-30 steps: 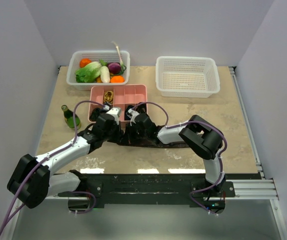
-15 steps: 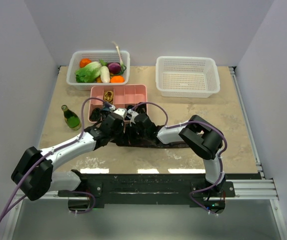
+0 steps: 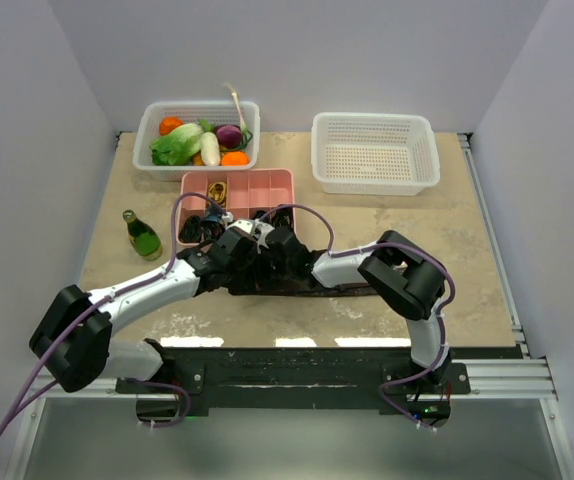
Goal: Roll the ties
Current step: Roll the tie at the center of the board.
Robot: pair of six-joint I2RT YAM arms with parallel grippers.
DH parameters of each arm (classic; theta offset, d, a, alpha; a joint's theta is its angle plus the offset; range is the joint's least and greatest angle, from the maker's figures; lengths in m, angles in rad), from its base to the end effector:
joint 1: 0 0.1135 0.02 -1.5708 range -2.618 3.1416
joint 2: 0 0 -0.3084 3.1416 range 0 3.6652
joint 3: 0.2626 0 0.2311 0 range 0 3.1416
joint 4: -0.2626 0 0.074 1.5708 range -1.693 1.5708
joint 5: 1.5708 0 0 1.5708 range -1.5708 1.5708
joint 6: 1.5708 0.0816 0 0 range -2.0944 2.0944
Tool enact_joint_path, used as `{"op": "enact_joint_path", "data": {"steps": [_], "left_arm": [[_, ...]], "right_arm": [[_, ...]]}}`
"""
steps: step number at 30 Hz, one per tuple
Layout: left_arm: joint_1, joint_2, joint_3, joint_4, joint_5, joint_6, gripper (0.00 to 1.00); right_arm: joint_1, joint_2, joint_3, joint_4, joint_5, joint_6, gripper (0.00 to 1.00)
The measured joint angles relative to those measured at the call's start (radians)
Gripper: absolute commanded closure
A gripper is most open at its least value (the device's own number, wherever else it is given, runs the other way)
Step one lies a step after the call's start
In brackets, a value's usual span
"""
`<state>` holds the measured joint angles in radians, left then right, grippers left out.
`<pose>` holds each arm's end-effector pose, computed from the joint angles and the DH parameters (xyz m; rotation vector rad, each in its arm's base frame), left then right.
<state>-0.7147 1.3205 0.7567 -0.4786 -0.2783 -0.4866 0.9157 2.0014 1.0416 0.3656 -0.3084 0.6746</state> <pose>0.1968 -0.1411 0.2121 0.1944 2.5460 -0.0953 0.2555 0.3732 0.1604 -0.4861 2.3624 1.1732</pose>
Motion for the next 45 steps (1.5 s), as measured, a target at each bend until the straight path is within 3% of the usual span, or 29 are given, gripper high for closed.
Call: {"op": "enact_joint_path", "data": {"steps": [14, 28, 32, 33, 36, 39, 45], "left_arm": [[-0.002, 0.023, 0.018, -0.035, -0.041, -0.004, 1.0], [-0.061, 0.133, 0.066, -0.038, -0.053, -0.019, 1.0], [-0.079, 0.153, 0.071, -0.031, -0.051, -0.024, 0.79], [-0.081, 0.159, 0.071, -0.025, -0.048, -0.026, 0.66], [-0.09, 0.175, 0.072, -0.004, -0.037, -0.029, 0.47], [-0.1, 0.179, 0.072, 0.019, -0.015, -0.027, 0.41], [-0.111, 0.175, 0.073, 0.029, -0.002, -0.027, 0.38]], "right_arm": [[-0.044, -0.158, -0.037, -0.018, 0.003, -0.015, 1.0], [-0.144, -0.19, -0.135, -0.12, 0.038, -0.073, 1.0], [-0.145, -0.194, -0.145, -0.124, 0.038, -0.077, 1.0], [-0.145, -0.196, -0.147, -0.126, 0.038, -0.078, 1.0], [-0.145, -0.198, -0.147, -0.127, 0.038, -0.082, 1.0], [-0.145, -0.198, -0.147, -0.127, 0.038, -0.085, 1.0], [-0.145, -0.198, -0.147, -0.122, 0.034, -0.092, 1.0]]}}
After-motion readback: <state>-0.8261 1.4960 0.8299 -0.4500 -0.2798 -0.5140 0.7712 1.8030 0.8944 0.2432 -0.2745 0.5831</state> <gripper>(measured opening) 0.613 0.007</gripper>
